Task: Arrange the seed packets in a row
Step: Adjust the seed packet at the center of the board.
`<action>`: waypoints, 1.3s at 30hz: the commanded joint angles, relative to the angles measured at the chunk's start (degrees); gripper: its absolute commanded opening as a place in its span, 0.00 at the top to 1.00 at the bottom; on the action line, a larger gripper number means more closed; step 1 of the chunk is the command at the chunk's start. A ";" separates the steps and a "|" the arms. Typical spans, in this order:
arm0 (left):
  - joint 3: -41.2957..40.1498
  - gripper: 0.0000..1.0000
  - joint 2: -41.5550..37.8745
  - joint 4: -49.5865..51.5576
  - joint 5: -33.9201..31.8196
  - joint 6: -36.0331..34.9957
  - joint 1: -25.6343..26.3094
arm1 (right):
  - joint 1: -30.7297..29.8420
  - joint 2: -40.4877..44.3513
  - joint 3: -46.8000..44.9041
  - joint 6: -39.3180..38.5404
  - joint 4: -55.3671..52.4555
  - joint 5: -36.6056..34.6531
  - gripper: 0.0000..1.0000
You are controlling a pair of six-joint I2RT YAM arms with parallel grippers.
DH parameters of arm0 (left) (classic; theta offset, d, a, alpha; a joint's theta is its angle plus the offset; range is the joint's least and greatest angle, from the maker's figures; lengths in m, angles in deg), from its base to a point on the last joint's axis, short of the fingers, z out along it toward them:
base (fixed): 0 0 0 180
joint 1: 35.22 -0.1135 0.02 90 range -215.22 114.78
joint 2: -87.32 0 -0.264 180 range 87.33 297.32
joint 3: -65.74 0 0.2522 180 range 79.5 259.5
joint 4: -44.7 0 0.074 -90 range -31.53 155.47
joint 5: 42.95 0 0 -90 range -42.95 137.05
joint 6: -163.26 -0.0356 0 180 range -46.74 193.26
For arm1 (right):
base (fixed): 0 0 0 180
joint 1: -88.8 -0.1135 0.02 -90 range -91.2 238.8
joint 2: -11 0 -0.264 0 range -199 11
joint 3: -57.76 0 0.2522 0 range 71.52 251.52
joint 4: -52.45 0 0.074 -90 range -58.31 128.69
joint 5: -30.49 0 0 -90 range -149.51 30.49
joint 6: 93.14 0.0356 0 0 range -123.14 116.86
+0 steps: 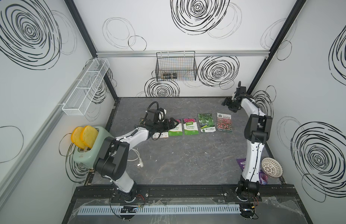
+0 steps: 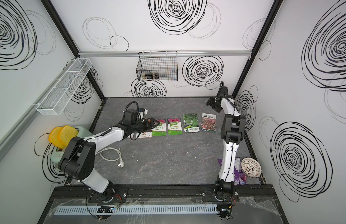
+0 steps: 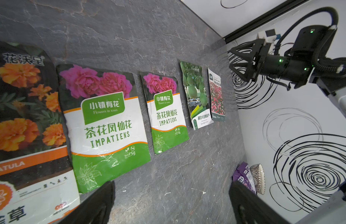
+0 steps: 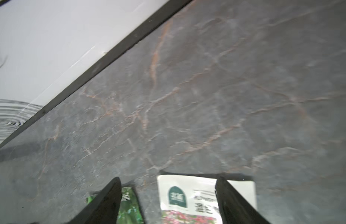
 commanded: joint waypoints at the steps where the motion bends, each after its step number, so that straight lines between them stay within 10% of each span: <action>1: 1.77 0.04 0.64 -2.47 0.66 -0.59 0.00 | 1.46 3.85 -3.72 0.38 -0.24 -0.63 0.22; 39: 3.80 0.04 2.92 -1.71 0.97 -0.85 1.08 | 0.83 -0.28 -3.96 -2.05 -1.09 -0.60 0.21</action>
